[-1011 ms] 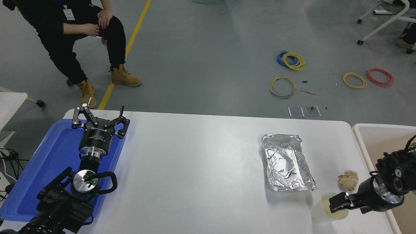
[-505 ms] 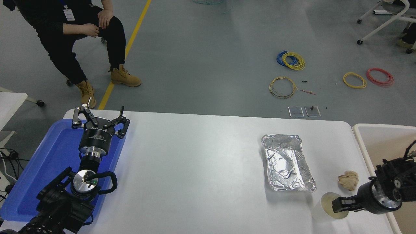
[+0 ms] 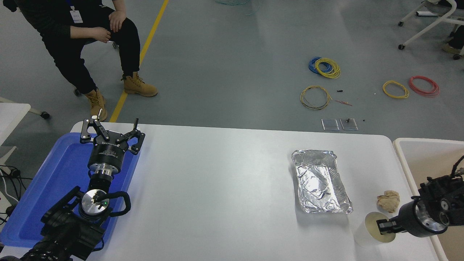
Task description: Pick up paper cup place in dustbin
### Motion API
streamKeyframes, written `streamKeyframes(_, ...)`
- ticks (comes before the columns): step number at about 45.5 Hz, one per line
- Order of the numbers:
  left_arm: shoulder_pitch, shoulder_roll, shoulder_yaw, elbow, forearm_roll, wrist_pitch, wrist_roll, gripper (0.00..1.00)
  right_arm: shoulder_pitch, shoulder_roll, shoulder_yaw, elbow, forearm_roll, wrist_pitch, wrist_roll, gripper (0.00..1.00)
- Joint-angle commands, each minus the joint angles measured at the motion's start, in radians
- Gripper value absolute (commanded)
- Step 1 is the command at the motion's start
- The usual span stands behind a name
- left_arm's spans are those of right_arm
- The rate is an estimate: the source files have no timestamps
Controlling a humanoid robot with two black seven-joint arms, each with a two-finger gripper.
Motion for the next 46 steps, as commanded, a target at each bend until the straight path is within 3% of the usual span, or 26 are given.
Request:
streamKeyframes(1, 0.0, 0.0, 0.0, 0.0, -0.001, 0.0, 0.0, 1.0, 0.059, -0.021, -0.019, 0.01, 0.001, 0.009, 0.01, 0.0)
streamKeyframes(31, 0.0, 0.0, 0.0, 0.0, 0.001, 0.0, 0.0, 1.0, 0.603, -0.139, -0.232, 0.196, -0.021, 0.214, 0.025, 0.0)
streamKeyframes(46, 0.0, 0.0, 0.0, 0.0, -0.001, 0.0, 0.0, 1.0, 0.849, -0.167, -0.238, 0.22, -0.021, 0.415, 0.025, 0.0)
